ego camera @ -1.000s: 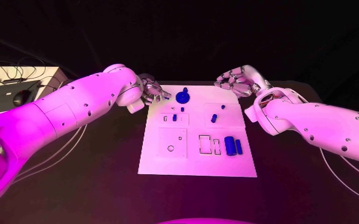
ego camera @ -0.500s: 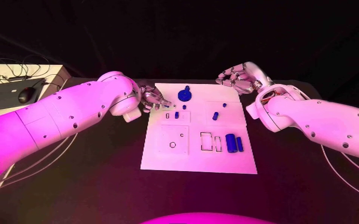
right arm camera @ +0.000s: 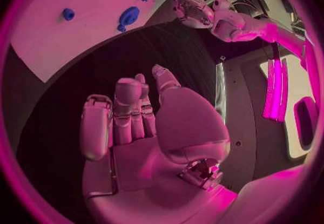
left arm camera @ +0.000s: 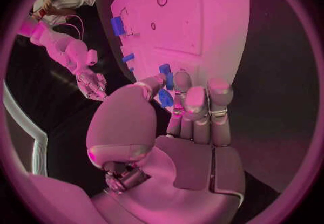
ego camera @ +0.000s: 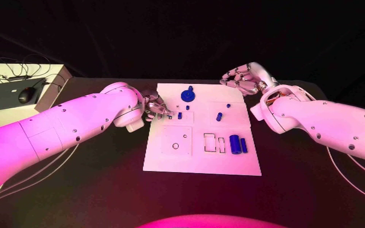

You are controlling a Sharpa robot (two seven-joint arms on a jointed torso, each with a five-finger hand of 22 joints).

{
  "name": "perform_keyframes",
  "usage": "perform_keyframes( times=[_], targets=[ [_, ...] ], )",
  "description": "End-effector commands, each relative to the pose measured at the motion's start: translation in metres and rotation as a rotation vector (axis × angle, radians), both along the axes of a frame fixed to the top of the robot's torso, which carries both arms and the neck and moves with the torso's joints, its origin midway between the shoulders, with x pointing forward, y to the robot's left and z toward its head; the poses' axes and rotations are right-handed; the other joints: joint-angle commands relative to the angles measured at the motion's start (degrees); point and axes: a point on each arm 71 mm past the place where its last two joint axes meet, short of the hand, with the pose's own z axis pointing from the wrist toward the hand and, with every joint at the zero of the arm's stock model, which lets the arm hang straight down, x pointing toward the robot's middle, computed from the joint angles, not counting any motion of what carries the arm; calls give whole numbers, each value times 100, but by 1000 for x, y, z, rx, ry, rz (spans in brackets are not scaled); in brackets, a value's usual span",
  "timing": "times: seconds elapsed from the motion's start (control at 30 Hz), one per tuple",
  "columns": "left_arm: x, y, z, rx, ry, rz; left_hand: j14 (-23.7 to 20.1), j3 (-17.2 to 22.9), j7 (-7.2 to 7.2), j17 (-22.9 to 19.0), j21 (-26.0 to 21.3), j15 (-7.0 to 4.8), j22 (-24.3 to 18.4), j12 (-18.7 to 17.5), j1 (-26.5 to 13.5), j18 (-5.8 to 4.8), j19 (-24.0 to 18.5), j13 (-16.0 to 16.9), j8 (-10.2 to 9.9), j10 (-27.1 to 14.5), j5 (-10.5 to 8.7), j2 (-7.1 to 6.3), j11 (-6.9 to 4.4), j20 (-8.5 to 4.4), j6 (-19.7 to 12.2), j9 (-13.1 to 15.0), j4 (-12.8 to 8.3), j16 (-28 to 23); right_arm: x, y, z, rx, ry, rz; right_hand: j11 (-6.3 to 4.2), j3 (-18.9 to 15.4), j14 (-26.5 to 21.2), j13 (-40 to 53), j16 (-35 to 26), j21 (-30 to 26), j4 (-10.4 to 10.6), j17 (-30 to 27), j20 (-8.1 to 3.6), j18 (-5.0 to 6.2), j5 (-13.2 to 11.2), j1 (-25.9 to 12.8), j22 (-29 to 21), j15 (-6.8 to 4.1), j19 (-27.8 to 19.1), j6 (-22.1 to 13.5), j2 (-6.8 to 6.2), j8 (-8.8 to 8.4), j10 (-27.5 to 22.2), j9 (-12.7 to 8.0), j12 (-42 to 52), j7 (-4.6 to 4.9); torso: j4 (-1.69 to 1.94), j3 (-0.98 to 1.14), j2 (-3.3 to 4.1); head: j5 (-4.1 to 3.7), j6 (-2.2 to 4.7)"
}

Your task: Assemble the parts on the task board

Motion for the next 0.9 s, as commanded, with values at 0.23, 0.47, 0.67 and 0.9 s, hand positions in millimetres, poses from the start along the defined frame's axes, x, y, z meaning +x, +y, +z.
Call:
perform_keyframes(
  times=[0.23,0.47,0.67,0.9],
  targets=[
    [1,-4,-5,54,-41,-11,54,465,-80,8,17,2,9,-21,69,-81,4,10,11,39,38,9,-11,-29,108,23,-409,-1,-1,1,0,-8,3,15,-41,-25,34,10,-28,17,-14,8,-28,-100,45,-21,1090,-11,524,26,22,-22,6,-7,-12,14,-2,-1,7,-16,-43],
    [2,-5,-8,68,-35,-21,59,474,-80,18,13,1,10,-24,73,-81,5,14,7,40,37,-3,-12,-28,107,31,-409,-3,-1,1,0,-7,3,16,-41,-25,34,10,-28,17,-14,8,-28,-100,45,-21,1090,-11,524,26,22,-22,6,-7,-12,14,1,7,0,9,-65],
    [3,-7,-10,77,-42,-19,57,479,-79,22,16,2,15,-25,79,-82,8,16,3,38,35,-6,-11,-28,105,33,-409,-6,-1,2,0,-7,3,17,-41,-25,34,10,-28,17,-14,8,-28,-100,45,-21,1090,-11,524,26,22,-22,6,-7,-12,14,1,3,0,-12,-74],
    [4,-7,-11,89,-42,-22,61,487,-77,36,13,3,18,-24,92,-80,6,24,-2,36,32,-8,-10,-25,104,41,-405,-5,-1,2,0,-7,3,17,-41,-25,34,10,-28,17,-14,8,-28,-100,45,-21,1090,-11,524,26,22,-22,6,-7,-12,14,0,7,2,-13,-68]
  ],
)
